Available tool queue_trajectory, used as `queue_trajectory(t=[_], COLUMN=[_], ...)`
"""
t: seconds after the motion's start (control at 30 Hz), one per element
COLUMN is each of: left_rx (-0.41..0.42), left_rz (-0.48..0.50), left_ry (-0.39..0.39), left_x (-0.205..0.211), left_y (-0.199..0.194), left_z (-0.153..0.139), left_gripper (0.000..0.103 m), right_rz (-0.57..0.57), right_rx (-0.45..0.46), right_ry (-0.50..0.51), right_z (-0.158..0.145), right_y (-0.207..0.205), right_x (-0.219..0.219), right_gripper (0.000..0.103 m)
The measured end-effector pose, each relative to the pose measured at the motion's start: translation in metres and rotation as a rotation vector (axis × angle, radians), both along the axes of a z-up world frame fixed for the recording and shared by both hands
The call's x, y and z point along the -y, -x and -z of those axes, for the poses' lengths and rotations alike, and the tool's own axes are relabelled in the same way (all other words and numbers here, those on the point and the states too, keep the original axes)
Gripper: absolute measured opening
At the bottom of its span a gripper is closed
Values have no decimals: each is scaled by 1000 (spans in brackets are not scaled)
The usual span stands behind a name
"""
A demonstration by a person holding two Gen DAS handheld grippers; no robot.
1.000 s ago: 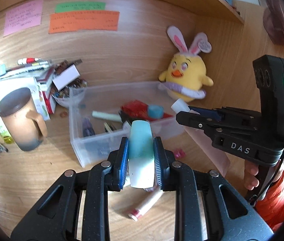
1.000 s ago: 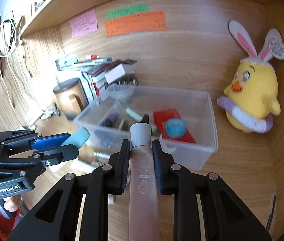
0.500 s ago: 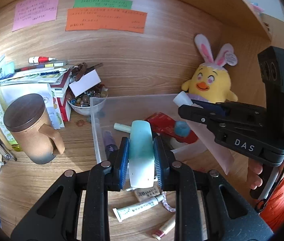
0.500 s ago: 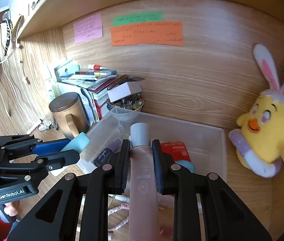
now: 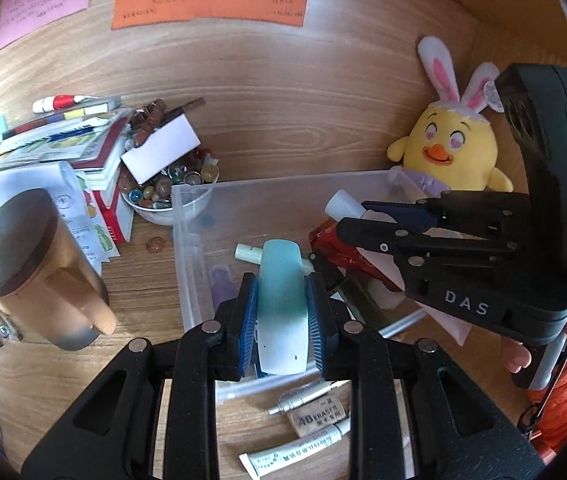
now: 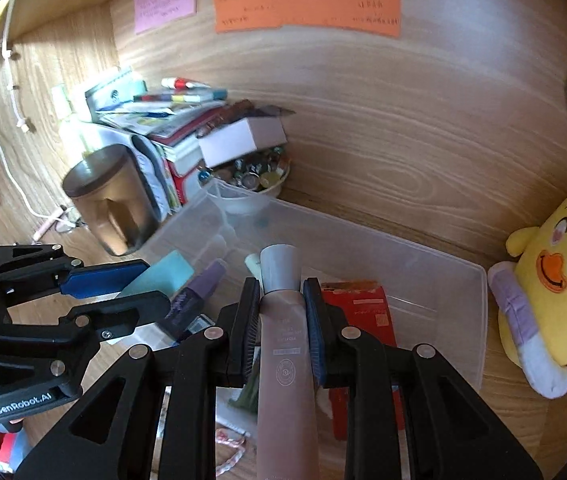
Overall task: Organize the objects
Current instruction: 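Carry both tubes over the clear box and release them inside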
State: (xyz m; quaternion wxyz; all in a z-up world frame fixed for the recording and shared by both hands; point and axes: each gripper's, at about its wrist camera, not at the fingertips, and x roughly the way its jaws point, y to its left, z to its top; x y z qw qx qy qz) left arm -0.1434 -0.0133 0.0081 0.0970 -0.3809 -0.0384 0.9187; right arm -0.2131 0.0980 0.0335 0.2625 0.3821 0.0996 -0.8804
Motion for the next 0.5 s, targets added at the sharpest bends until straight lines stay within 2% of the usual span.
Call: queue_trajectory(t=[0.23,0.5], left_rx=[39,64], left_rz=[-1,-6], left_ry=[17,17], left_x=[-3,-1], left_y=[17,30], left_z=[11,18], left_gripper=[24,24], right_rz=[11,3], right_rx=[51,63], right_ry=[-30,-56], right_z=[11,15], right_y=[26,32], right_x=[1,5], right_gripper=[19,19])
